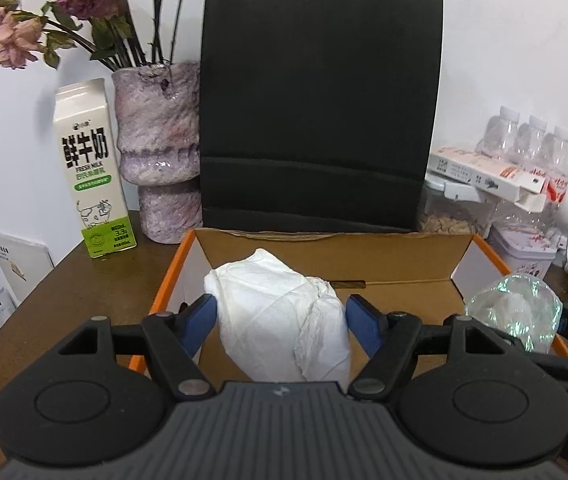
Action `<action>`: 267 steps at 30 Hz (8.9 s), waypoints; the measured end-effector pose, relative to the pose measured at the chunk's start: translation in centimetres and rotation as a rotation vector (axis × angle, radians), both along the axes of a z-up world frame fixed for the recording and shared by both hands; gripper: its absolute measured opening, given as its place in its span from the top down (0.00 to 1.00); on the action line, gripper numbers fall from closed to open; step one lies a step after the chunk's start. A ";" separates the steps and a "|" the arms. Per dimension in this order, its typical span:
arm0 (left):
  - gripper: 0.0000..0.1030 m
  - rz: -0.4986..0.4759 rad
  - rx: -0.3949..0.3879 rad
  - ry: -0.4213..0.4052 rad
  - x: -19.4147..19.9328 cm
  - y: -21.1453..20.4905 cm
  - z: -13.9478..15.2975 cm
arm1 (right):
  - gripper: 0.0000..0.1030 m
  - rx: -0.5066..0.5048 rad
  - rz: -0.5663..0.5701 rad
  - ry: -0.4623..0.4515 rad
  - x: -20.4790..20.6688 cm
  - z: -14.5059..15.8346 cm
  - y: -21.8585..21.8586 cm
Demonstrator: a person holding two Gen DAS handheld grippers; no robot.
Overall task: Organize objects
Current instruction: 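Lower both items into the box and open both grippers, then withdraw both grippers from the box back toward the remaining items, then close the left gripper on the edge of the lilac pouch, then lift the lilac pouch with the left gripper while the right gripper approaches the headband, then close the right gripper on the lilac headband and lift it, then carry the pouch and headband with both grippers over the cardboard box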
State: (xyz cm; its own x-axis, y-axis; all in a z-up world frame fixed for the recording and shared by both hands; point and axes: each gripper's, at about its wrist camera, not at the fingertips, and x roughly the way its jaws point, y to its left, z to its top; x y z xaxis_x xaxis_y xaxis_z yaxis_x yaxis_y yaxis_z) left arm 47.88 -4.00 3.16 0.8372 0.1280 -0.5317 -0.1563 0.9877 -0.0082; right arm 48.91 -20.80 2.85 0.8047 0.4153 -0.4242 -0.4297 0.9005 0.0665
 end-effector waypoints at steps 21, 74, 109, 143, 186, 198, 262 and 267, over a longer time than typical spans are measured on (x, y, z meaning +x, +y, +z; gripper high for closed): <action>0.00 0.052 -0.018 -0.052 -1.5 1.9 0.0 | 0.00 -0.024 -0.024 -0.016 -0.3 -0.1 0.0; 0.00 -0.087 -0.040 -0.147 -24.2 3.7 4.9 | 0.00 -0.030 -0.100 -0.095 -23.5 4.7 -2.9; 0.00 -0.148 -0.047 -0.103 -39.1 8.1 -0.8 | 0.00 -0.073 -0.091 0.014 -38.2 -1.6 0.8; 0.00 -0.405 0.039 0.216 -27.7 11.3 -7.5 | 0.00 -0.087 -0.222 0.128 -33.4 -5.8 -0.5; 0.90 -0.084 -0.088 -0.066 -37.5 8.9 -4.8 | 0.00 -0.063 -0.197 0.116 -34.1 -6.0 -0.3; 0.90 -0.075 -0.084 -0.147 -38.2 9.3 -2.9 | 0.00 -0.147 -0.157 0.021 -32.3 -3.6 2.2; 0.90 -0.211 -0.050 -0.253 -35.6 4.4 0.7 | 0.70 -0.063 -0.058 -0.140 -34.5 0.9 1.5; 0.90 -0.222 -0.046 -0.269 -34.0 3.7 1.5 | 0.70 -0.063 -0.060 -0.159 -33.4 1.6 1.4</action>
State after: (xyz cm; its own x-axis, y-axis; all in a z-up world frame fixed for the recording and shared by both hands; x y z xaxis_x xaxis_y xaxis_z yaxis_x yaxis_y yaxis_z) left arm 13.83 -0.31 4.63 0.9530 -0.0915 -0.2889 0.0757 0.9950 -0.0655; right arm 15.50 -19.39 4.45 0.8864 0.3410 -0.3131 -0.3754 0.9252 -0.0550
